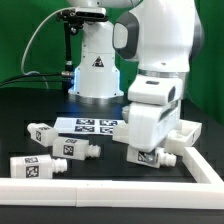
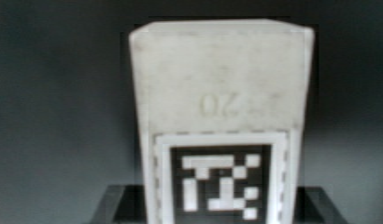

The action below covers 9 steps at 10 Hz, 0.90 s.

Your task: Assemble one leg

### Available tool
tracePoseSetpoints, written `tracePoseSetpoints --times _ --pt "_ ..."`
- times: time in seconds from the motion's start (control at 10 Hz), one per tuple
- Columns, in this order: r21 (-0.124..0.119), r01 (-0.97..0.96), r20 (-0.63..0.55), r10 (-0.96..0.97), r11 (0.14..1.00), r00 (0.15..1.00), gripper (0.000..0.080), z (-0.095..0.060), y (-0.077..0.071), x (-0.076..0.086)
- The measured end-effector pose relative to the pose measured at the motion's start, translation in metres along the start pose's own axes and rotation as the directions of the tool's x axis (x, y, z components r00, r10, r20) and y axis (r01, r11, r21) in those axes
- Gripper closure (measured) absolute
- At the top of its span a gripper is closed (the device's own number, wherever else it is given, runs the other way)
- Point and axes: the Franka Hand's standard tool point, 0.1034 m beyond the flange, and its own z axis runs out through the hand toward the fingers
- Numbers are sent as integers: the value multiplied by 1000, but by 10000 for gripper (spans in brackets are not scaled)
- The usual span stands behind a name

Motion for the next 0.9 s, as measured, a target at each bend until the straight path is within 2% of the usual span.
tracePoseSetpoints --times 0.1,0.2,0.3,0.4,0.8,0.9 --pt "-8 -19 15 19 1000 1000 515 -19 -5 -33" --pt "-10 -35 25 35 999 999 515 -29 -6 -62" --pt "-17 -62 25 62 998 998 515 -38 -3 -71" --pt "-14 -53 24 54 998 998 515 -35 -5 -67" --pt "-10 -57 26 57 998 998 514 -33 -6 -69" --pt "-14 -91 21 92 996 996 514 -31 -13 -82"
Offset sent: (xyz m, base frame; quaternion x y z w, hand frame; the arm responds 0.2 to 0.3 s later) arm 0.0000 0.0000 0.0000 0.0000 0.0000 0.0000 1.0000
